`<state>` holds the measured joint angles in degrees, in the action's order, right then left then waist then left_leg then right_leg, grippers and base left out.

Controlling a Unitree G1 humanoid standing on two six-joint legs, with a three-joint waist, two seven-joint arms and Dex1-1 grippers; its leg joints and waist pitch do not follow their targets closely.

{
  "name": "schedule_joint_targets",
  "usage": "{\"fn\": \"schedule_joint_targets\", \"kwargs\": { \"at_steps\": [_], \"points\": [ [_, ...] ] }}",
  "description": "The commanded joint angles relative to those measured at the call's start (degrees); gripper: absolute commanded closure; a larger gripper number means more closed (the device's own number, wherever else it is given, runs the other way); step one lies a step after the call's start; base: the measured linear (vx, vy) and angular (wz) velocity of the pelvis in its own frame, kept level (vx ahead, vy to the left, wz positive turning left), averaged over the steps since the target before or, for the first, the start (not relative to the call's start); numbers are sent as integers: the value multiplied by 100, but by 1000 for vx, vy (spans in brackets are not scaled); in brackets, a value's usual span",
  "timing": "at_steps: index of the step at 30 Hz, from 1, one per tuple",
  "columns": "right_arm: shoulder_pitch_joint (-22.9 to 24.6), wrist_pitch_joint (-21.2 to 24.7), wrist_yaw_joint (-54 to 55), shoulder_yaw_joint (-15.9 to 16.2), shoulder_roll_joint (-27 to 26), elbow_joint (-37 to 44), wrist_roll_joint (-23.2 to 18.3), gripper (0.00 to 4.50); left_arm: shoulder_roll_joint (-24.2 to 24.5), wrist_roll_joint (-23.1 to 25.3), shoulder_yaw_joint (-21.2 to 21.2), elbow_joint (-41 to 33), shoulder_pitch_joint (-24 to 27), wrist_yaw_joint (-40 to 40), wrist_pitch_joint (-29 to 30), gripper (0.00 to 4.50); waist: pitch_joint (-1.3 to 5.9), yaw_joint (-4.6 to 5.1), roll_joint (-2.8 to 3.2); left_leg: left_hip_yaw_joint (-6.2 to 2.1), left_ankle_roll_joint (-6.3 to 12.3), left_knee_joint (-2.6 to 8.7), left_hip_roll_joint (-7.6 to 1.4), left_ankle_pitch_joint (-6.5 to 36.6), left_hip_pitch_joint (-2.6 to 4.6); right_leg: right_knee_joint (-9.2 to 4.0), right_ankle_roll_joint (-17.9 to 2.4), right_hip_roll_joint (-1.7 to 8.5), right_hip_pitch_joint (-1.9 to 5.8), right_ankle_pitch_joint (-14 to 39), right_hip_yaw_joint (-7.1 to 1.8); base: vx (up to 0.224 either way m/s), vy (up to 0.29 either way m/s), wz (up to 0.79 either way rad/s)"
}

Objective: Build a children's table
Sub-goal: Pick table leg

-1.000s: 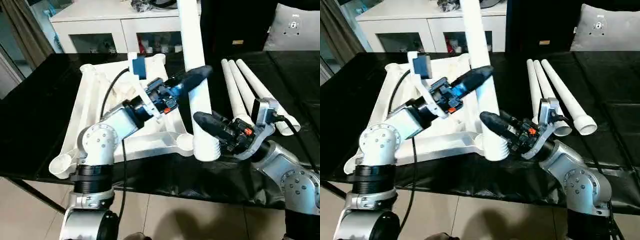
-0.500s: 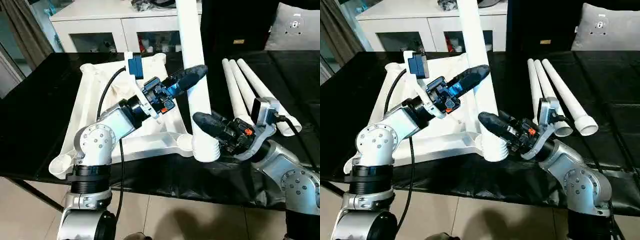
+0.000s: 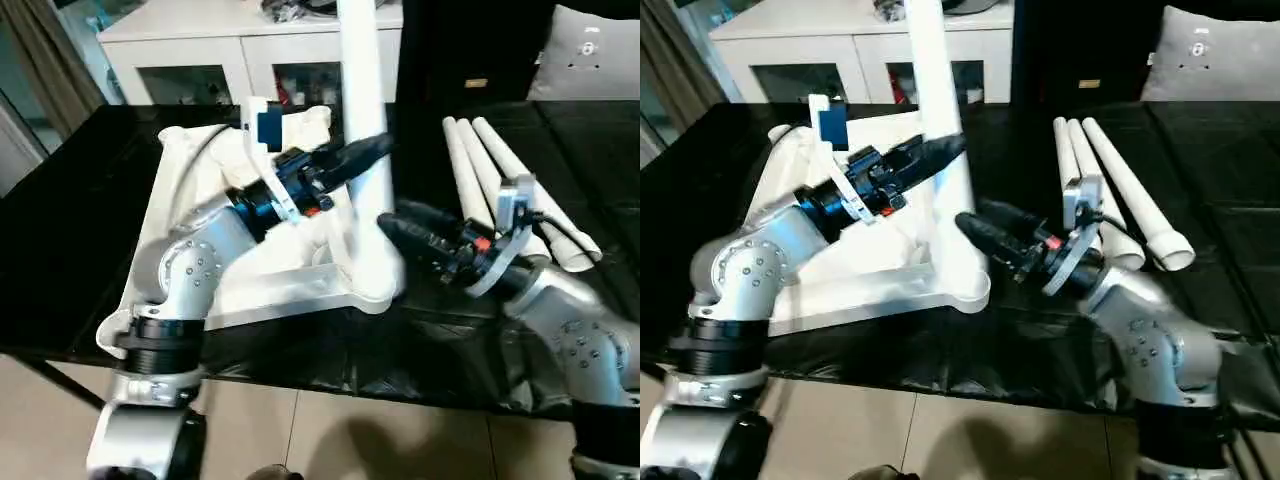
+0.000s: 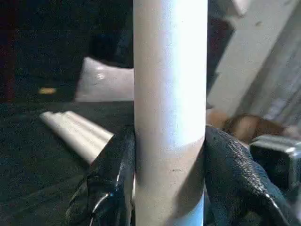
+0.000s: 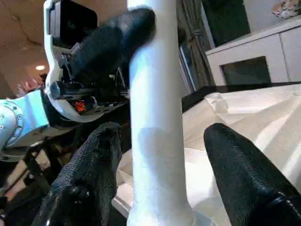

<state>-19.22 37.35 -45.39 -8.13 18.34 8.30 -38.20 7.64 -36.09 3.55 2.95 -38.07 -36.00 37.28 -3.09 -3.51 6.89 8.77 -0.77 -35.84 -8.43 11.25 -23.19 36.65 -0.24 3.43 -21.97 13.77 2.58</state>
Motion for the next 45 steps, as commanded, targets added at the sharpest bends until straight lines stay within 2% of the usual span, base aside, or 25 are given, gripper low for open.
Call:
{"fn": "schedule_joint_targets", "kwargs": {
  "at_steps": [1,2,5,6,8,9,10,12,13,21,29,36,41,45],
  "points": [
    [-151,17,108,137,25,112,93,112,50,108,-104,-69,-95,12,-53,270,444,-31,-189,-135,672,319,-368,-255,84,-400,-1227,485,292,-134,-230,0,0,0],
    [-302,254,347,272,136,130,263,102,87,200,-205,-124,-96,29,-72,270,435,-28,-227,-140,678,329,-378,-276,91,-406,-1266,472,289,-136,-223,0,0,0],
    [-515,591,341,600,462,101,478,74,119,354,-346,-211,-121,68,-131,270,425,-47,-223,-118,649,311,-371,-218,100,-406,-1327,484,294,-68,-242,0,0,0],
    [-538,641,283,663,526,98,492,73,112,364,-361,-225,-128,64,-136,270,420,-37,-301,-109,650,318,-368,-203,89,-412,-1324,476,307,-73,-246,0,0,0],
    [-577,778,197,776,618,85,486,73,95,364,-385,-262,-131,55,-136,270,426,-64,-262,-113,660,304,-368,-255,84,-388,-1343,488,312,-147,-249,0,0,0],
    [-585,795,190,793,625,72,494,73,93,373,-396,-266,-132,52,-142,270,430,-68,-263,-117,679,303,-374,-269,85,-380,-1360,487,309,-215,-247,0,0,0],
    [-604,830,174,841,642,31,526,73,92,398,-427,-280,-128,41,-158,270,434,-69,-302,-121,714,306,-384,-290,87,-364,-1379,487,309,-278,-245,0,0,0],
    [-640,880,158,937,667,-63,592,73,99,444,-493,-318,-113,11,-191,270,433,-76,-298,-117,720,301,-385,-273,93,-366,-1409,490,300,-246,-242,0,0,0],
    [-666,939,164,989,676,-122,584,73,103,457,-529,-355,-99,-9,-206,270,430,-71,-321,-111,720,302,-386,-254,93,-373,-1417,488,299,-228,-246,0,0,0],
    [-722,923,142,1176,604,-347,629,73,105,449,-700,-545,-31,-157,-199,270,422,-114,-331,-106,613,300,-390,-157,96,-366,-1441,488,295,-137,-259,0,0,0],
    [-756,944,198,1147,463,-459,545,154,80,385,-772,-609,-35,-236,-165,270,425,-146,-313,-111,524,300,-391,-78,103,-364,-1425,485,292,-96,-263,0,0,0],
    [-747,969,181,1080,346,-499,496,215,46,351,-798,-632,-38,-287,-143,270,433,-152,-287,-115,543,296,-391,-103,103,-352,-1454,484,292,-209,-257,0,0,0],
    [-710,986,111,1085,353,-480,469,247,45,337,-803,-609,-40,-313,-155,270,433,-151,-291,-117,521,299,-395,-80,105,-348,-1459,487,295,-229,-258,0,0,0],
    [-692,907,204,1115,367,-501,590,251,54,370,-813,-592,-30,-324,-169,270,436,-153,-297,-113,525,294,-386,-108,98,-348,-1455,486,298,-260,-259,0,0,0]
  ]
}}
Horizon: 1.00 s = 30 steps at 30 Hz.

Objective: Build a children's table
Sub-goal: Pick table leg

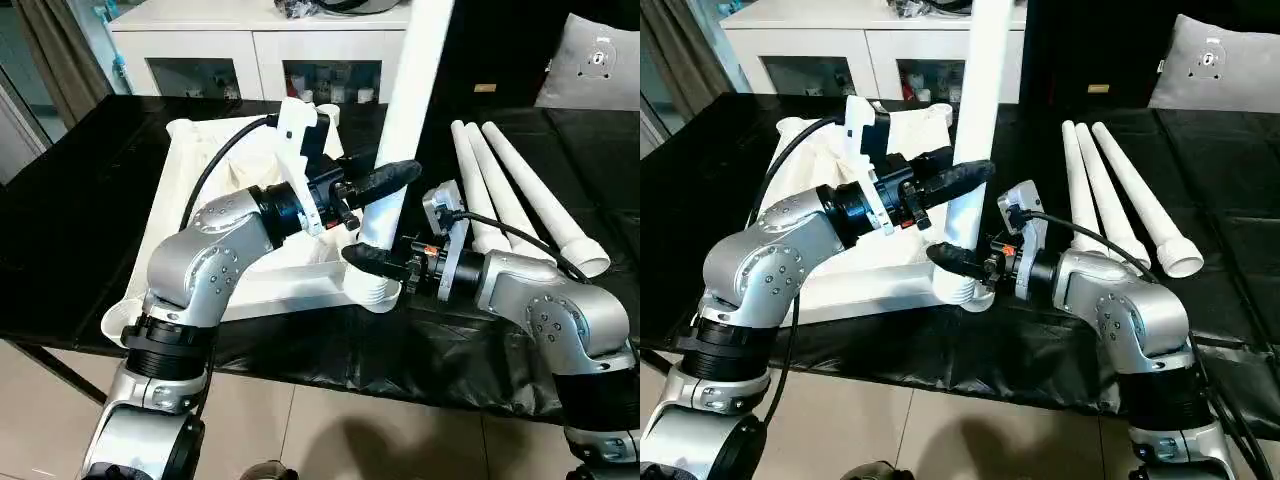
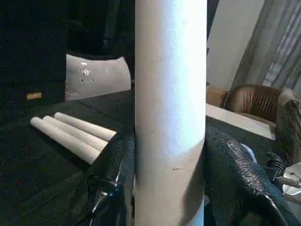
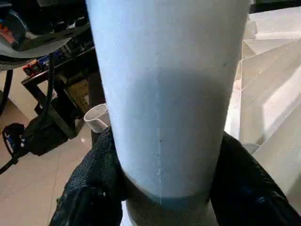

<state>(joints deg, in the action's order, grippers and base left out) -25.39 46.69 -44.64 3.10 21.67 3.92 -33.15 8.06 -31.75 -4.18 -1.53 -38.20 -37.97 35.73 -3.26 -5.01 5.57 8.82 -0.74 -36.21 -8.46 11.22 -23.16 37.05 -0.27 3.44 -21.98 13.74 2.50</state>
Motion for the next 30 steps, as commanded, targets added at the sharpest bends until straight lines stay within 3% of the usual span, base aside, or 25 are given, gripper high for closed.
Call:
{"fn": "schedule_joint_targets", "kwargs": {
  "at_steps": [1,2,5,12,14,25,30],
  "points": [
    [-73,-34,139,-6,35,-69,98,251,10,-63,-34,-142,-17,-129,-13,270,454,-4,-165,-118,521,331,-384,-111,98,-385,-1449,483,298,-258,-249,0,0,0],
    [-76,-39,149,-4,33,-78,108,251,9,-63,-30,-140,-18,-132,-14,270,455,-6,-161,-119,522,328,-385,-114,97,-386,-1452,485,298,-258,-249,0,0,0],
    [-86,8,167,-37,2,-100,73,184,15,-58,-23,-133,-21,-142,-22,270,452,-5,-162,-119,522,332,-385,-106,96,-389,-1450,488,299,-242,-249,0,0,0],
    [-96,54,198,-47,5,-127,106,135,29,-66,-34,-135,-17,-170,-26,270,458,-5,-144,-122,528,327,-389,-133,104,-376,-1469,482,295,-298,-246,0,0,0],
    [-86,67,198,-43,6,-125,103,135,39,-64,-47,-140,-11,-187,-27,270,461,-3,-157,-119,529,324,-385,-130,100,-378,-1475,485,302,-322,-249,0,0,0],
    [41,-15,222,-93,-73,-82,32,232,69,-183,-81,-256,21,-314,107,270,463,-5,-126,-124,531,323,-388,-119,101,-372,-1490,484,300,-373,-245,0,0,0],
    [170,-154,395,-28,-119,-37,203,245,107,-285,-130,-337,51,-417,234,270,464,-8,-115,-128,477,329,-390,-86,109,-372,-1485,483,298,-371,-246,0,0,0]
  ]
}}
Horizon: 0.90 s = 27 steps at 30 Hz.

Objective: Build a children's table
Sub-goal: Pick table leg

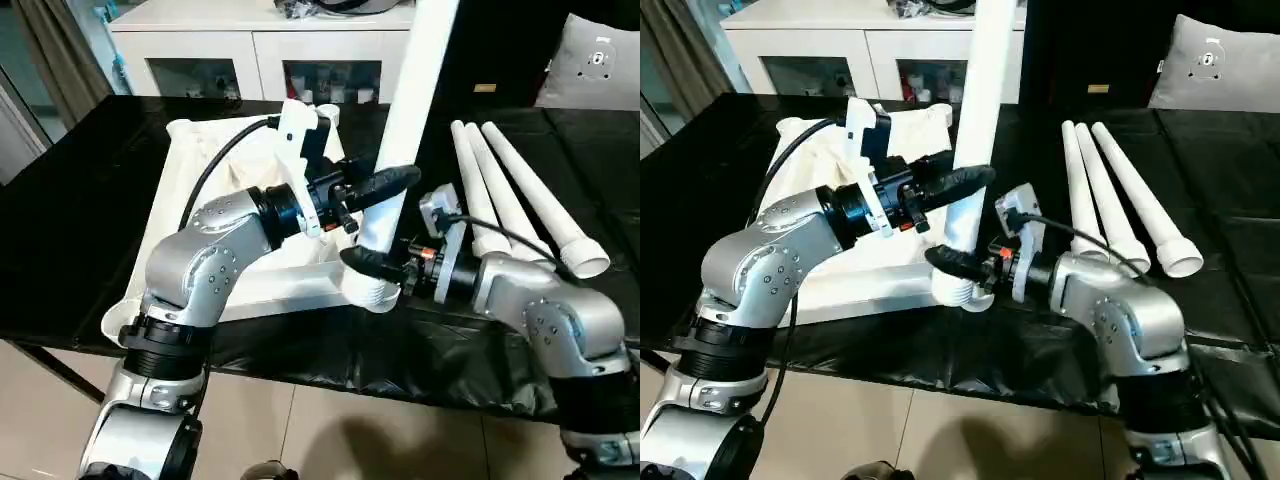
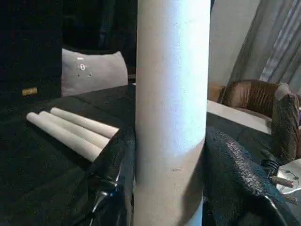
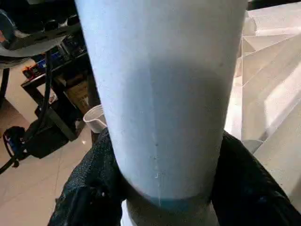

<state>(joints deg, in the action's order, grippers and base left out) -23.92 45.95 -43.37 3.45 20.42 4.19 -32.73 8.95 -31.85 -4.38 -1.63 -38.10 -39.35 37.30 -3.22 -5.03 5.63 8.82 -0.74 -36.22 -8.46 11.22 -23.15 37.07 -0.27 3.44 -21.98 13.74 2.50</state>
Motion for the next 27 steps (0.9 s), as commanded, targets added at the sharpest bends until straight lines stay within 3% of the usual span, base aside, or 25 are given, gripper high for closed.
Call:
{"fn": "schedule_joint_targets", "kwargs": {
  "at_steps": [1,2,4,7,9,10,12,15,16,19,24,27],
  "points": [
    [27,-77,277,-51,6,-62,174,247,21,-284,-116,-340,44,-294,80,270,459,-2,-118,-128,473,331,-388,-75,108,-377,-1487,483,297,-359,-247,0,0,0],
    [24,-5,331,-43,10,-87,190,250,9,-365,-108,-379,46,-345,136,270,461,-4,-88,-133,450,332,-388,-73,109,-367,-1490,481,299,-363,-242,0,0,0],
    [4,69,396,-56,-5,-141,207,252,9,-453,-87,-414,44,-388,214,270,457,-1,-99,-129,420,336,-385,11,113,-379,-1497,485,301,-323,-248,0,0,0],
    [6,19,346,-25,-8,-175,233,252,45,-568,-123,-572,69,-553,251,200,457,-1,-90,-139,394,345,-392,35,111,-377,-1491,482,302,-329,-244,0,0,0],
    [13,63,357,-9,-3,-189,246,252,63,-709,-140,-693,102,-702,336,200,462,-6,-87,-136,392,341,-392,-10,112,-366,-1509,481,299,-407,-243,0,0,0],
    [23,127,382,-19,-18,-200,204,252,81,-784,-191,-799,141,-806,409,198,460,-14,-55,-141,385,341,-393,-17,113,-354,-1519,487,298,-422,-243,0,0,0],
    [48,187,415,-38,-46,-173,146,252,110,-755,-282,-855,174,-866,427,161,456,-1,-68,-136,394,343,-388,33,107,-364,-1527,474,296,-465,-245,0,0,0],
    [68,130,470,-4,-68,-178,226,252,130,-750,-371,-865,188,-890,450,153,439,-4,-33,-142,272,370,-395,277,129,-407,-1460,478,295,-105,-249,0,0,0],
    [72,105,483,-22,-102,-180,213,252,135,-794,-382,-885,193,-925,479,142,442,-5,-7,-147,244,370,-396,287,130,-399,-1454,477,296,-105,-247,0,0,0],
    [109,-144,547,-68,-205,-154,250,252,130,-872,-396,-945,214,-989,509,116,445,7,-6,-152,182,379,-394,311,124,-402,-1431,478,298,-206,-247,0,0,0],
    [224,-580,866,-166,-439,-79,433,252,-146,-1081,73,-706,165,-793,304,79,451,15,-13,-136,175,373,-385,271,121,-403,-1447,490,299,-260,-253,0,0,0],
    [321,-659,1087,-354,-604,36,380,252,-435,-1558,753,-415,52,-430,253,67,443,12,-31,-125,170,374,-379,293,120,-413,-1478,483,295,-179,-255,0,0,0]
  ]
}}
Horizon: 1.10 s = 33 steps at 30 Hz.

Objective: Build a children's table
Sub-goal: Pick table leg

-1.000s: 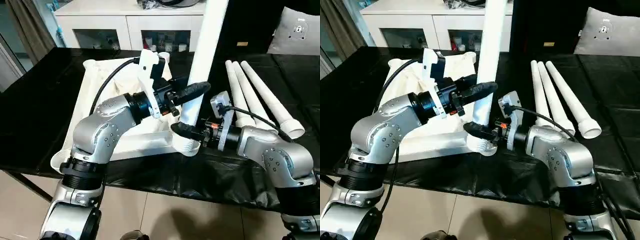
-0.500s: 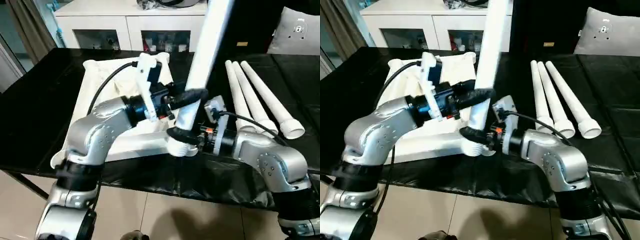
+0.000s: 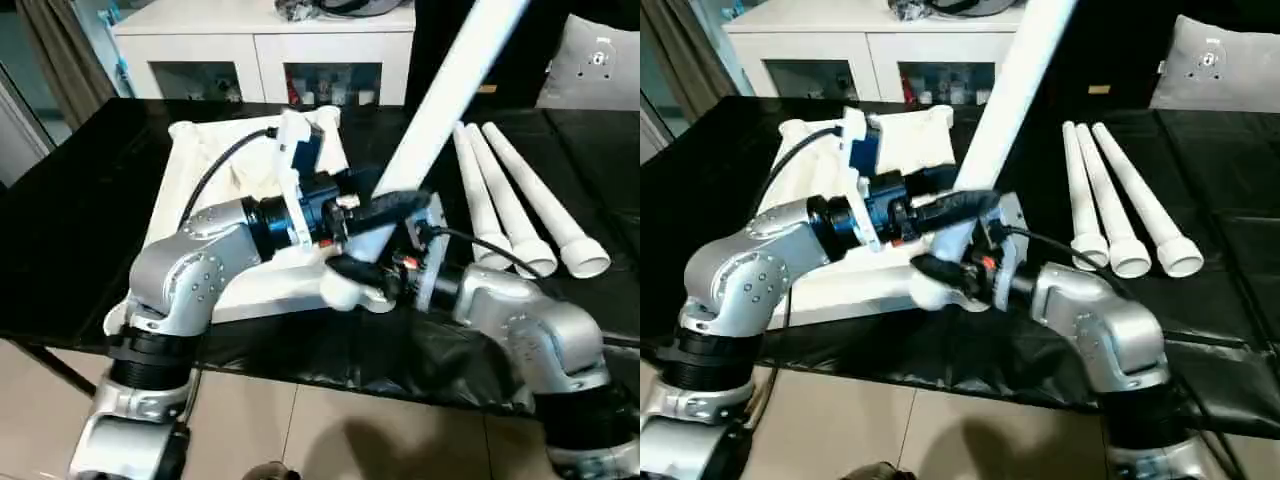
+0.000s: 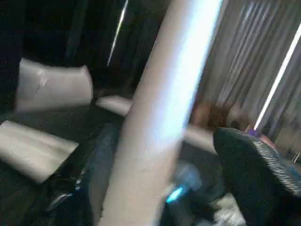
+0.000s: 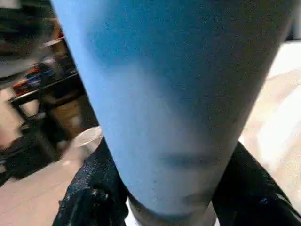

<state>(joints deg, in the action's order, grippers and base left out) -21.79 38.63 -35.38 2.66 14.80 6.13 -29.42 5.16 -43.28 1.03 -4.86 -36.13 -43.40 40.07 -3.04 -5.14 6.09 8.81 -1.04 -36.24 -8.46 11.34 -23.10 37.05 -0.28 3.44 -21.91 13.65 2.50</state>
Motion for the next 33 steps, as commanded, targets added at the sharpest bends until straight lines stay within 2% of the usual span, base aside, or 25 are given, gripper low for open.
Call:
{"fn": "schedule_joint_targets", "kwargs": {
  "at_steps": [1,4,5,7,9,10,11,12,13,14,15,16,17,18,20,21,23,24,25,26,28,29,31,32,33],
  "points": [
    [138,60,380,-323,-69,-135,59,253,-87,-525,345,-60,-139,22,-35,67,430,7,-90,-122,191,385,-382,324,127,-418,-1508,480,278,-106,-251,0,0,0],
    [249,-135,556,-344,-110,-103,193,259,-93,-708,590,-19,-64,206,31,67,430,26,-85,-131,243,375,-357,254,101,-406,-1447,467,297,-192,-242,0,0,0],
    [334,-7,630,-361,-86,-4,179,260,-47,-695,647,-44,17,326,94,67,423,47,-51,-135,254,375,-358,253,94,-414,-1396,465,301,-179,-242,0,0,0],
    [439,62,662,-315,-19,141,203,260,1,-643,684,-79,113,394,162,67,422,56,-44,-140,271,374,-357,257,99,-419,-1365,463,307,-171,-245,0,0,0],
    [600,101,786,-312,14,373,245,260,150,-411,649,-167,317,424,210,67,427,77,-25,-150,307,382,-371,202,96,-417,-1268,459,312,-215,-247,0,0,0],
    [678,84,877,-333,-18,503,269,260,262,-241,624,-175,418,484,235,67,418,91,20,-153,302,388,-366,236,97,-427,-1229,450,297,-145,-241,0,0,0],
    [819,-7,1064,-421,-67,713,359,260,435,227,472,-183,589,640,102,67,412,124,60,-155,248,399,-368,406,115,-453,-1161,441,287,67,-235,0,0,0],
    [853,-36,1117,-452,-79,758,388,260,478,343,411,-188,628,689,38,67,394,155,38,-161,172,432,-372,581,117,-480,-1084,434,287,295,-238,0,0,0],
    [934,-185,1260,-484,-95,856,540,260,632,722,213,-148,716,809,-140,67,398,164,60,-175,140,442,-376,634,120,-494,-1053,445,293,386,-239,0,0,0],
    [1022,-451,1494,-514,-199,910,736,260,888,1270,-76,63,806,976,-399,67,377,189,165,-194,-26,469,-384,922,146,-509,-947,430,250,640,-234,0,0,0],
    [1108,-635,1589,-525,-236,929,848,260,1022,1555,-265,192,876,1066,-520,67,365,189,189,-198,-83,489,-382,1055,161,-526,-896,427,235,755,-236,0,0,0],
    [1146,-654,1645,-519,-223,935,915,260,1112,1742,-398,256,908,1094,-603,67,367,227,146,-194,-135,495,-362,1146,141,-526,-830,435,258,825,-246,0,0,0],
    [1215,-648,1710,-528,-171,944,1003,260,1236,2031,-629,336,957,1150,-724,67,361,228,332,-221,-170,491,-352,1167,141,-513,-791,438,246,850,-242,0,0,0],
    [1231,-486,1733,-504,-126,1006,993,260,1320,2111,-738,365,969,1152,-715,67,368,266,326,-222,-190,488,-340,1183,148,-520,-738,427,260,783,-241,0,0,0],
    [1194,-122,1752,-539,-162,1167,743,260,1530,2248,-958,427,972,971,-748,67,387,289,304,-229,-163,484,-326,1132,138,-517,-775,424,289,699,-243,0,0,0],
    [1193,-120,1754,-539,-164,1169,740,260,1533,2248,-959,429,972,967,-749,67,384,303,331,-225,-135,478,-321,1039,119,-506,-819,432,288,628,-245,0,0,0],
    [1224,-216,1752,-531,-204,1238,699,260,1638,2390,-1121,525,1014,696,-899,67,385,340,338,-207,4,447,-305,794,76,-513,-910,461,295,585,-238,0,0,0],
    [1239,-252,1792,-519,-241,1266,715,260,1716,2547,-1221,562,1027,582,-1001,67,382,354,391,-203,61,441,-312,755,82,-528,-904,458,277,615,-236,0,0,0],
    [1219,-284,1818,-486,-256,1249,761,260,1740,2578,-1222,658,1015,497,-1058,67,379,373,375,-206,84,445,-311,731,65,-526,-885,450,289,605,-234,0,0,0],
    [1210,-325,1846,-451,-284,1241,823,260,1760,2601,-1222,744,1003,447,-1132,67,392,407,406,-195,104,435,-304,679,80,-516,-859,441,279,563,-224,0,0,0],
    [1187,-383,1864,-459,-226,1240,927,260,1754,2738,-1255,1057,903,448,-1382,67,391,439,384,-188,134,432,-286,681,74,-532,-867,441,283,648,-219,0,0,0],
    [1165,-395,1835,-499,-175,1221,919,260,1758,2851,-1307,1217,839,470,-1524,67,395,437,351,-190,165,431,-283,662,73,-536,-855,444,287,754,-224,0,0,0],
    [1111,-392,1852,-565,-116,1140,949,260,1753,2889,-1248,1432,765,562,-1637,67,398,475,367,-192,184,431,-295,632,75,-542,-823,444,285,863,-220,0,0,0],
    [1081,-322,1824,-642,-104,1151,855,260,1728,2848,-1191,1477,742,603,-1639,67,406,490,322,-192,213,431,-302,593,72,-541,-836,445,287,773,-220,0,0,0],
    [1051,-294,1843,-741,-125,1161,761,260,1684,2841,-1119,1501,740,689,-1661,67,413,479,357,-201,230,425,-308,563,78,-518,-862,457,284,716,-221,0,0,0]
  ]
}}
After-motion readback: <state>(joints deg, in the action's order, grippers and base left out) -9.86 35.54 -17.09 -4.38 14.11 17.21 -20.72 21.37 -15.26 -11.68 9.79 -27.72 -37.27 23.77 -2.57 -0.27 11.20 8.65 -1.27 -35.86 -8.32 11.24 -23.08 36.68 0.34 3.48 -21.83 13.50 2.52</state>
